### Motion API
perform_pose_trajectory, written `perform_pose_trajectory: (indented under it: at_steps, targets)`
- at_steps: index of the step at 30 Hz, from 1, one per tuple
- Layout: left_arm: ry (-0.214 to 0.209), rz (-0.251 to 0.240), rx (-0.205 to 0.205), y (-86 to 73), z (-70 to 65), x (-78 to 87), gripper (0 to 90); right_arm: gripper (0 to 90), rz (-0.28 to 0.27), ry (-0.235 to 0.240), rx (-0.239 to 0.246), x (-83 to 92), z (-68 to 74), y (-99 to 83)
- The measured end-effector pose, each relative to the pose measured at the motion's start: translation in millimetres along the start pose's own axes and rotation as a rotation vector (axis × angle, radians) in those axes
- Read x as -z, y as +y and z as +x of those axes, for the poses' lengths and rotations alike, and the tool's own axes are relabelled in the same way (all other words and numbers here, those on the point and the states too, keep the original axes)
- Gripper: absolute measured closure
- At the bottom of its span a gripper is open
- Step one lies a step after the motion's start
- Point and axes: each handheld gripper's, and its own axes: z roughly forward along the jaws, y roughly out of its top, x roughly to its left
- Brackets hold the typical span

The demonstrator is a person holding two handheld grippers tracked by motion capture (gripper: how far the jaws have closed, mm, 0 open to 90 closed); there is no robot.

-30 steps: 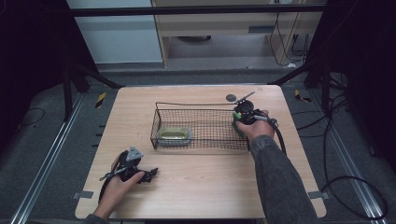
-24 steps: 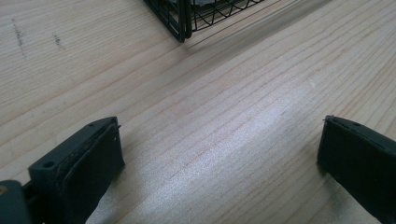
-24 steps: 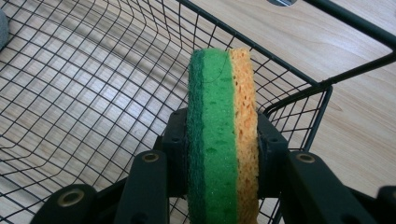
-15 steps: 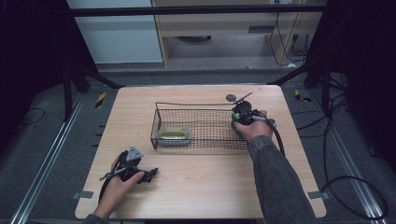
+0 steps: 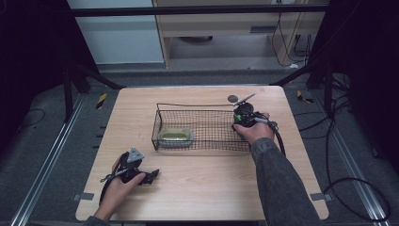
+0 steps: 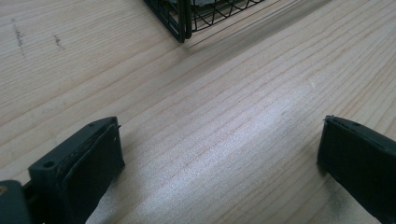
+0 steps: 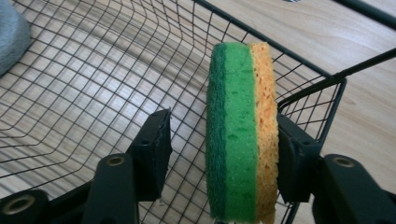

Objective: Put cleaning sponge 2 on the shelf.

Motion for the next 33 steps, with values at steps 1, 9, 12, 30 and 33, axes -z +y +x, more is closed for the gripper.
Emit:
perform_pose_trajectory:
  at_steps: [1, 9, 12, 30, 33]
  targets:
    - [0.001, -0.002, 0.0, -0.1, 0.0, -0.2, 0.0, 43.3, -0.001, 0.003, 0.001, 0.7, 1.0, -1.2]
    - [0.001, -0.003, 0.0, -0.1, 0.0, -0.2, 0.0, 41.0, -0.017, 0.025, 0.008, 9.2, 8.8, -8.3]
    - [0.002, -0.002, -0.001, -0.1, -0.1, -0.1, 0.0, 40.1, -0.024, 0.03, 0.0, 10.9, 10.4, -9.2]
    - [0.003, 0.001, -0.004, -0.2, 0.1, 0.2, 0.0, 19.1, -0.098, 0.041, 0.013, 29.2, 18.7, -18.1]
    - [0.004, -0.002, -0.001, -0.2, -0.2, 0.0, 0.0, 11.1, -0.128, 0.033, 0.005, 35.1, 16.7, -18.7]
